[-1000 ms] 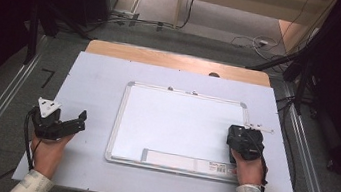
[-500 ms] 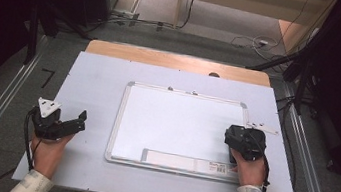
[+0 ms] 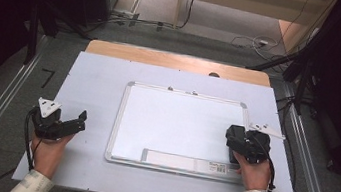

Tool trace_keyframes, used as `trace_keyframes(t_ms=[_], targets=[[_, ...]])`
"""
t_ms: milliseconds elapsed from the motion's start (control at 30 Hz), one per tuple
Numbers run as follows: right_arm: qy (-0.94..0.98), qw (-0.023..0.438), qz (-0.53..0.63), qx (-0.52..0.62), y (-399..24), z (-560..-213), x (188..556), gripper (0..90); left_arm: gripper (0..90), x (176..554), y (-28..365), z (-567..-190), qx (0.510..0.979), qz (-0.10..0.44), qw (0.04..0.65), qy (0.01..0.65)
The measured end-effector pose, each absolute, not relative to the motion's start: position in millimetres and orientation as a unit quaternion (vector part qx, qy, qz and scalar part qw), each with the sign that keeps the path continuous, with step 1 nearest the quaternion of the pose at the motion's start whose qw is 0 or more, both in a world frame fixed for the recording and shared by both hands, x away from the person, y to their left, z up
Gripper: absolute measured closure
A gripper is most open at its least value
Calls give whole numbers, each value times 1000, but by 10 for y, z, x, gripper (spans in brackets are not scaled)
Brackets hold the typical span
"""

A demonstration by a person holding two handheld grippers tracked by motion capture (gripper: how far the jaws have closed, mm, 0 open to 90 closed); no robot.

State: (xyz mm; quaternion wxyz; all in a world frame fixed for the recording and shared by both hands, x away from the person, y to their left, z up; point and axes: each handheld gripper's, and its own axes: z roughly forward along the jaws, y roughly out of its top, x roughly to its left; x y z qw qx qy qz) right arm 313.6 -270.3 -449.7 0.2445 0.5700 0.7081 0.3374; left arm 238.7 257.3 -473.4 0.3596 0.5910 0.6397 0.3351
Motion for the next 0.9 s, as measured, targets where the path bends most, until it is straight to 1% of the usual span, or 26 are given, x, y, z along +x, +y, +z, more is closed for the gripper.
trace_keyframes(t_ms=[533, 900], targets=[[709, 249, 347, 560, -2761, -4429, 3049, 176, 45, 2387, 2585, -4737, 590, 335, 357, 642], [703, 248, 349, 568, -2889, -4405, 2984, 177, 45, 2394, 2580, -4741, 590, 335, 357, 642]])
